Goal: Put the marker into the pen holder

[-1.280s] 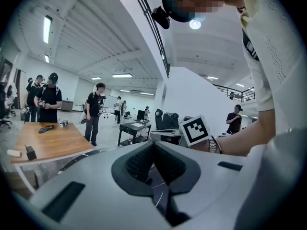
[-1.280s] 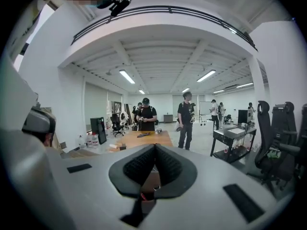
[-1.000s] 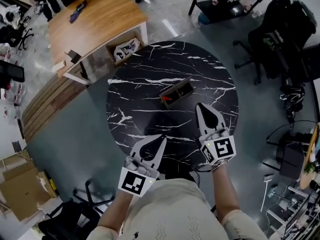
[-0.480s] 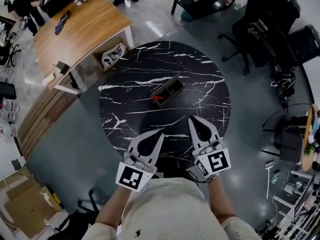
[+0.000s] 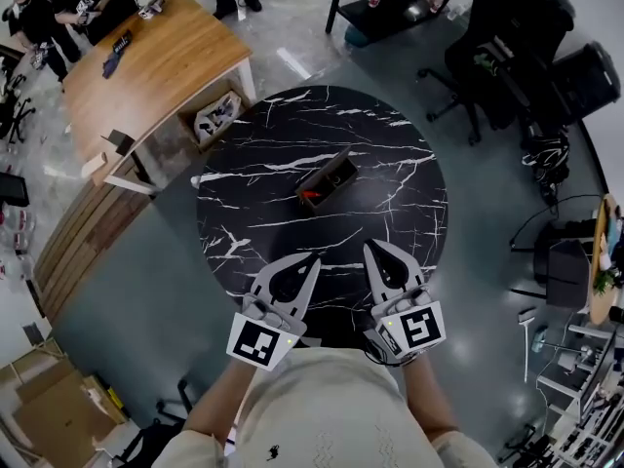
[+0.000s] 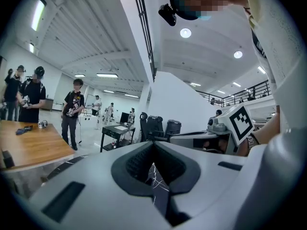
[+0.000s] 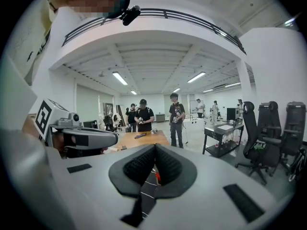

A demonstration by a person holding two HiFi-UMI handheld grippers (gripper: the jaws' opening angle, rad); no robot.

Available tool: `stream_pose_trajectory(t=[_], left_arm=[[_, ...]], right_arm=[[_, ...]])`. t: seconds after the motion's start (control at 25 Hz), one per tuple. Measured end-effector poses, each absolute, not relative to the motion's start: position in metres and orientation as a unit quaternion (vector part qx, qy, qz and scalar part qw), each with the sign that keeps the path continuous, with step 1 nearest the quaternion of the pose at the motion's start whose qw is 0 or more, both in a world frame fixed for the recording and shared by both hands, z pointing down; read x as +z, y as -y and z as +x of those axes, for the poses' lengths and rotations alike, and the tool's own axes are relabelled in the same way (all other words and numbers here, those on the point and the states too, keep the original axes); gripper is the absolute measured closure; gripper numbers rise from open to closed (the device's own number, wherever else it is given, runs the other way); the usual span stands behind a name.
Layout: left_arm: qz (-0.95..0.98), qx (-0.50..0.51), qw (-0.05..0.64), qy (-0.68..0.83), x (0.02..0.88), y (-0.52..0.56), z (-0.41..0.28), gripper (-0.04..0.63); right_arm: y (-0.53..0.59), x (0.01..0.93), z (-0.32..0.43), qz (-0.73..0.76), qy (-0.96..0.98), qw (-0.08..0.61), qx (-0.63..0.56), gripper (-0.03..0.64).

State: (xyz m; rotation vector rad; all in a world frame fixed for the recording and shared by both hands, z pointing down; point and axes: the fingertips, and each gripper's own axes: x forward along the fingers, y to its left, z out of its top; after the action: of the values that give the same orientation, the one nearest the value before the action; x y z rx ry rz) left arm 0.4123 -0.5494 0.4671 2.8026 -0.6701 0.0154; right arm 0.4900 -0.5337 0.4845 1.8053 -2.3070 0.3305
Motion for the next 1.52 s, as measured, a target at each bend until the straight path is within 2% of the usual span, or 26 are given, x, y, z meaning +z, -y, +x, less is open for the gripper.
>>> stream_pose_trajectory(t=[0.8,1.52], left_arm=[[0.967,-0.002,0.132,0.220,0.466,0.563,0.401,0.583],[0.960,0.030,0.147,0.237,0.494,0.610,0.383,0.583]], right_arm=[[0.544,0.494,0.473,0.608,0.776,0.126,0.113,0.600],[0.595,0.539,0.453,0.595,0.777,0.117,0.168,0.600]])
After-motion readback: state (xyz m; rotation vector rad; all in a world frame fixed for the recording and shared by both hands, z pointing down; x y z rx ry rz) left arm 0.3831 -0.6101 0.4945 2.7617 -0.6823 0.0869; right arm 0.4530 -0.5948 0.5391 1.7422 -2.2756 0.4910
